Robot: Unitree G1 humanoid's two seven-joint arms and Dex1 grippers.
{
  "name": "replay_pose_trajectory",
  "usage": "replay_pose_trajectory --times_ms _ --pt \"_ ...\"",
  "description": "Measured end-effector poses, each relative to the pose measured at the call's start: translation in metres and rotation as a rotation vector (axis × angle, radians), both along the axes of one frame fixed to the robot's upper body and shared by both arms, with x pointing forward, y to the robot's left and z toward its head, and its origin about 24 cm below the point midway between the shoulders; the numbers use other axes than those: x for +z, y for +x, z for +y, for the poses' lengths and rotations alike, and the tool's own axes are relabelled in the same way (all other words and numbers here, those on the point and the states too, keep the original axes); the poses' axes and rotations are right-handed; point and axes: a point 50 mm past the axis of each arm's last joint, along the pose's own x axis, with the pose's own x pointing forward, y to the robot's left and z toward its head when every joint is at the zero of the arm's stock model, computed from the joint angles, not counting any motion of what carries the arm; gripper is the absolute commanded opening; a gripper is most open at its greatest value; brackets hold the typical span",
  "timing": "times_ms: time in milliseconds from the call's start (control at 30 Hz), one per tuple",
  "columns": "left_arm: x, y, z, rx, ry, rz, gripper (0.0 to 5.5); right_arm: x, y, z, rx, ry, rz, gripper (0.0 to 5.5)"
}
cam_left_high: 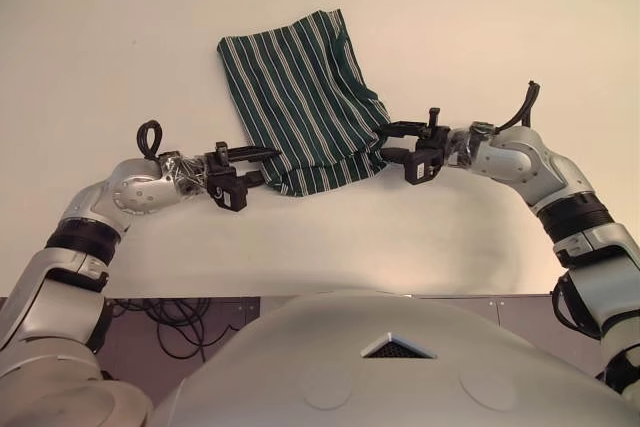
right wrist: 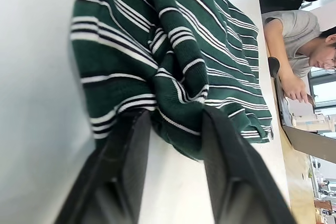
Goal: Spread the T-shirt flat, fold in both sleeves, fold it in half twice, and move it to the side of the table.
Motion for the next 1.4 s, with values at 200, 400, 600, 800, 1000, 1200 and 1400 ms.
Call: replay_pose_trajectory --times_ms 200,400,600,800,1000,1200,1400 --pt "0.002 0.003 0.000 -0.002 -0.010 -0.006 0.72 -0.004 -0.003 0.000 0.010 -0.014 0.021 0.01" --pt "0.005 0.005 0.001 0.003 -0.026 0.002 0.23 -0.005 -0.005 0.000 -0.018 0.029 0.096 0.00" --pt "0.008 -0.014 -0.003 0.084 -0.194 0.527 0.05 -0.002 -0.053 0.002 -0.037 0.289 0.629 0.00" --pt "0.046 -0.053 0.004 -0.106 -0.327 1.131 0.05 0.049 -0.100 -0.031 0.076 0.255 1.072 0.00" --pt "0.056 -0.072 0.010 -0.156 -0.340 1.258 0.04 0.068 -0.118 -0.034 0.095 0.277 1.186 0.00" --pt "0.047 -0.064 0.016 -0.039 -0.352 1.260 0.04 0.074 -0.100 -0.031 -0.008 0.401 1.178 0.00" --pt "0.027 -0.031 0.017 0.161 -0.369 1.137 0.03 0.062 -0.067 -0.035 -0.209 0.458 1.091 0.00"
